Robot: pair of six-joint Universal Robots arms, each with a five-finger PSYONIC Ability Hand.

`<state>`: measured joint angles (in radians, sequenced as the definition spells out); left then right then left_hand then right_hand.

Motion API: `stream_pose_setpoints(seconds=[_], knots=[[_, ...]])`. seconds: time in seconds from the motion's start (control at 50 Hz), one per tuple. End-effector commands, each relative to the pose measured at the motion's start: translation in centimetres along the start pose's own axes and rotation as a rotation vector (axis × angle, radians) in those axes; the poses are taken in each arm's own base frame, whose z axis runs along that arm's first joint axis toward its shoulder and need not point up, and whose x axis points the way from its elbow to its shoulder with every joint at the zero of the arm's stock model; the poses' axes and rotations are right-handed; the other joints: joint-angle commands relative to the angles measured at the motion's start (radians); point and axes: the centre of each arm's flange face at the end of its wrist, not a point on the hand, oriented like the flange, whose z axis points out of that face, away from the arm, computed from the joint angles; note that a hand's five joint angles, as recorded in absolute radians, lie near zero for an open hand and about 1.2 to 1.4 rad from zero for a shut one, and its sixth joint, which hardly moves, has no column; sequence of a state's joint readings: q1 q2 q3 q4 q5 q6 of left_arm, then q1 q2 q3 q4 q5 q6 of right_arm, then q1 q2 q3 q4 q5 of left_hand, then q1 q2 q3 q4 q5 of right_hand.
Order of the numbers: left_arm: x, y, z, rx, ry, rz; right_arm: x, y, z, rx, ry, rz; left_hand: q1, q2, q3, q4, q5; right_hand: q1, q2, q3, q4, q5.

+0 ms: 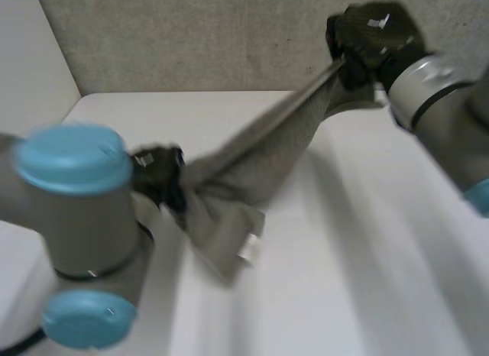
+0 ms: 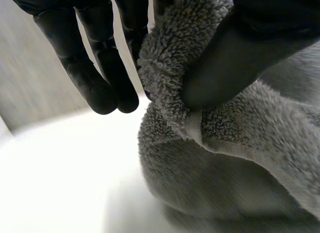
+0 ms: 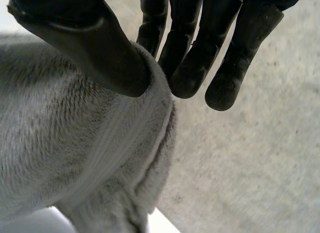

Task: Fold the towel.

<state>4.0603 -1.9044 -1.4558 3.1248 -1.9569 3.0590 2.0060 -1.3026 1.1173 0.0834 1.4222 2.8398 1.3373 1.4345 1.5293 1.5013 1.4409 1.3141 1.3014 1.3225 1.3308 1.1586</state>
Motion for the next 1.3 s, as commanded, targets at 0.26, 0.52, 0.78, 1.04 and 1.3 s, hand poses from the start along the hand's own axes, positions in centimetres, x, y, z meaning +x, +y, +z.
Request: stream_pose_setpoints(seconds=[0.26, 0.52, 0.78, 1.04, 1.3], knots=[[-2.2, -2.8, 2.9, -0.068, -0.005, 0.332, -2.4, 1.8, -1.1, -0.211, -0.243, -0.26, 0.059, -0.038, -0.133, -0.105, -0.219, 0.082, 0.095, 0.074, 0.065, 0.063], [-3.0, -7.8, 10.1, 0.142, -0.109, 0.445, -2.7, 1.6, 7.1, 0.096, 0.032, -0.329, 0.059, -0.038, -0.133, -0.105, -0.219, 0.082, 0.095, 0.074, 0.065, 0.063], [-3.6, -25.0, 4.3, 0.931, -0.234, 0.277, 1.1, -10.4, 3.9, 0.63, 0.263, -0.185, 0.059, -0.038, -0.133, -0.105, -0.219, 0.082, 0.095, 0.074, 0.065, 0.063], [-4.6, -6.8, 8.8, 0.31, -0.104, 0.467, -4.7, 1.7, 3.0, 0.136, -0.101, -0.22, 0.059, -0.038, -0.133, -0.105, -0.219, 0.082, 0.095, 0.074, 0.065, 0.063], [-5.9, 5.6, 7.9, -0.012, 0.012, 0.632, -8.7, 12.3, -2.2, -0.191, -0.276, -0.33, 0.059, -0.038, -0.133, -0.105, -0.219, 0.082, 0.095, 0.074, 0.065, 0.063]])
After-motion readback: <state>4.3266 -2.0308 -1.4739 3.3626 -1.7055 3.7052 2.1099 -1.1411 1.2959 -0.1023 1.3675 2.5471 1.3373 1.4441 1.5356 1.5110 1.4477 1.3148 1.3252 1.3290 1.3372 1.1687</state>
